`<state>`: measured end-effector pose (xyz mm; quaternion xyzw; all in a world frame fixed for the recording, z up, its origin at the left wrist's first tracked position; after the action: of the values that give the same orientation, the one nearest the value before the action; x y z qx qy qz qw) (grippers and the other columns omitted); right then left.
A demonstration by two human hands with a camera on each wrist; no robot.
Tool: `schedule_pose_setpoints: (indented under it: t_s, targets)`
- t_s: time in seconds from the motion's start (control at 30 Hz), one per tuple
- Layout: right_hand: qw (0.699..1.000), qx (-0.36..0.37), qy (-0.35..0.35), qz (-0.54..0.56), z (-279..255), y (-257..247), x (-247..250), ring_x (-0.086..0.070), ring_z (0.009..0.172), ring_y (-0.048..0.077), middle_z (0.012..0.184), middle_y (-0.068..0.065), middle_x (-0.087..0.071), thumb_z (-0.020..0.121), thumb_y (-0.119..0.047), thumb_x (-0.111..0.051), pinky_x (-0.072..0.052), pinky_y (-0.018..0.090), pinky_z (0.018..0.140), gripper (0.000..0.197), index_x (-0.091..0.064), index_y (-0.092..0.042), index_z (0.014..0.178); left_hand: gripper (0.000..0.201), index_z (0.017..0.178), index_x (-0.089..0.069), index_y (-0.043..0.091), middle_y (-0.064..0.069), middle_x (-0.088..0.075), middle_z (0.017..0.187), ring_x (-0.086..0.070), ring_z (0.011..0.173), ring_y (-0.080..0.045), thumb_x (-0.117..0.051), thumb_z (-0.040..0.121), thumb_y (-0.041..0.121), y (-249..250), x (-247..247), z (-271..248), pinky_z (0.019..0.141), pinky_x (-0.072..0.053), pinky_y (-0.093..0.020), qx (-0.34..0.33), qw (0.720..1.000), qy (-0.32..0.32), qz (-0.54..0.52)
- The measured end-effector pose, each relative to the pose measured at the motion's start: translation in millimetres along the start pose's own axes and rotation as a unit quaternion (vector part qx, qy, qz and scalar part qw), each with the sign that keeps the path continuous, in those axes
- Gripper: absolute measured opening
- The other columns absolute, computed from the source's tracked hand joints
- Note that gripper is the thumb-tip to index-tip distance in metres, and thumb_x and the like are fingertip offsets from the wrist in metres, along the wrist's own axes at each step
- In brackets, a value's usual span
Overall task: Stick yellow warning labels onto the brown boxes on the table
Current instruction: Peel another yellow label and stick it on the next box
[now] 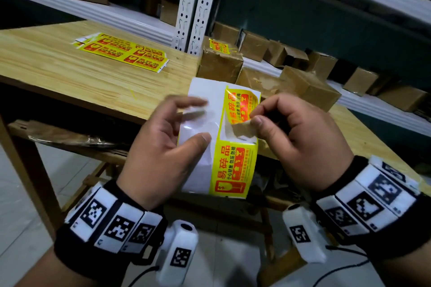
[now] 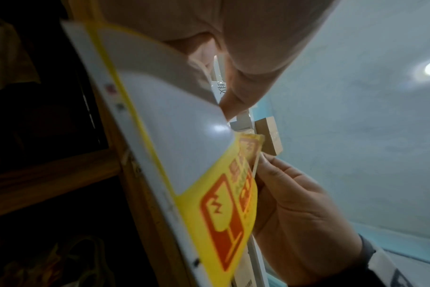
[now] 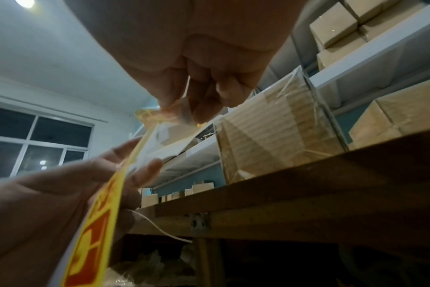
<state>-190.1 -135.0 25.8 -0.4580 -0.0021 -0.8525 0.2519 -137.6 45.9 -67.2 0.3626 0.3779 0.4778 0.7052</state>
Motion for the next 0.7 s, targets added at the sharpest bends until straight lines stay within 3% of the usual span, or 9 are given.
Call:
schedule_pose_setpoints:
  t_s: [0.07,0.1,0.2,0.3,0.4,0.53,0.7]
  targets:
    - [0.999,0.035,-0.002,-0.027,1,-6,-3,-0.06,0.081,0.005,0.087,-0.009,-0.069,0.09,-0.026,-0.068,-0.044,0.015,0.074,0.01,-0.073,-0.02,0.097,0.019,0.098,-0.076,0.015,-0.004,-0.08,0.094,-0.073,0.086,-0.011,-0.072,0.079,0.014,-2,-2,-1,0.077,-0.056,-0.025,0.004,0.999,-0.007,0.038]
    - [0.998,0.05,-0.004,-0.036,1,-8,-5,-0.06,0.082,0.005,0.086,-0.008,-0.07,0.089,-0.026,-0.07,-0.042,0.012,0.076,0.011,-0.074,-0.019,0.096,0.015,0.092,-0.078,0.013,-0.005,-0.081,0.09,-0.073,0.083,-0.012,-0.075,0.078,0.018,-2,-4,-2,0.075,-0.057,-0.026,0.011,0.999,-0.011,0.037]
    - [0.997,0.064,-0.001,-0.037,1,-13,-7,-0.062,0.079,0.004,0.083,-0.007,-0.074,0.085,-0.026,-0.076,-0.041,0.006,0.073,0.011,-0.078,-0.019,0.093,0.028,0.086,-0.08,0.013,-0.004,-0.081,0.086,-0.075,0.082,-0.016,-0.085,0.07,0.035,0,-4,-4,0.078,-0.06,-0.034,0.004,0.999,-0.014,0.047]
    - [0.998,0.049,0.01,-0.025,1,-15,-5,-0.063,0.08,0.002,0.078,-0.011,-0.074,0.081,-0.027,-0.082,-0.04,0.002,0.069,0.013,-0.079,-0.022,0.092,0.044,0.084,-0.076,0.017,-0.004,-0.079,0.087,-0.075,0.088,-0.027,-0.087,0.06,0.052,-1,0,-3,0.082,-0.061,-0.05,0.013,0.998,0.002,0.063]
    - [0.999,0.04,0.005,-0.009,0,-18,-6,-0.063,0.074,-0.006,0.074,-0.019,-0.069,0.081,-0.03,-0.083,-0.04,0.002,0.066,0.013,-0.078,-0.024,0.092,0.054,0.084,-0.068,0.021,-0.004,-0.076,0.085,-0.072,0.084,-0.033,-0.089,0.055,0.061,-6,3,-4,0.074,-0.059,-0.059,0.024,0.995,0.022,0.091]
    - [0.999,0.007,0.005,0.036,0,-16,-7,-0.066,0.072,-0.007,0.075,-0.021,-0.071,0.079,-0.027,-0.086,-0.042,0.004,0.063,0.015,-0.079,-0.023,0.092,0.056,0.083,-0.06,0.021,0.001,-0.07,0.077,-0.059,0.069,-0.015,-0.09,0.054,0.058,-9,5,-6,0.064,-0.055,-0.046,0.037,0.993,0.039,0.108]
    - [0.998,-0.011,0.019,0.059,-1,-16,-5,-0.071,0.077,0.002,0.079,-0.017,-0.075,0.079,-0.026,-0.086,-0.052,0.015,0.065,0.015,-0.079,-0.023,0.091,0.057,0.082,-0.054,0.02,-0.018,-0.07,0.088,-0.065,0.082,-0.041,-0.089,0.054,0.054,-8,9,-5,0.069,-0.056,-0.059,0.032,0.988,0.049,0.145]
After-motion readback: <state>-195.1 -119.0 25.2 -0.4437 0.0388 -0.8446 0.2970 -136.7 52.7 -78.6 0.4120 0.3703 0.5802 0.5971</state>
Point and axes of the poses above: each hand's wrist, its own z-axis towards the middle knuckle, its own x-axis out of the back of the hand, y = z × x, the point moved 6 cm from there along z, towards the middle knuckle
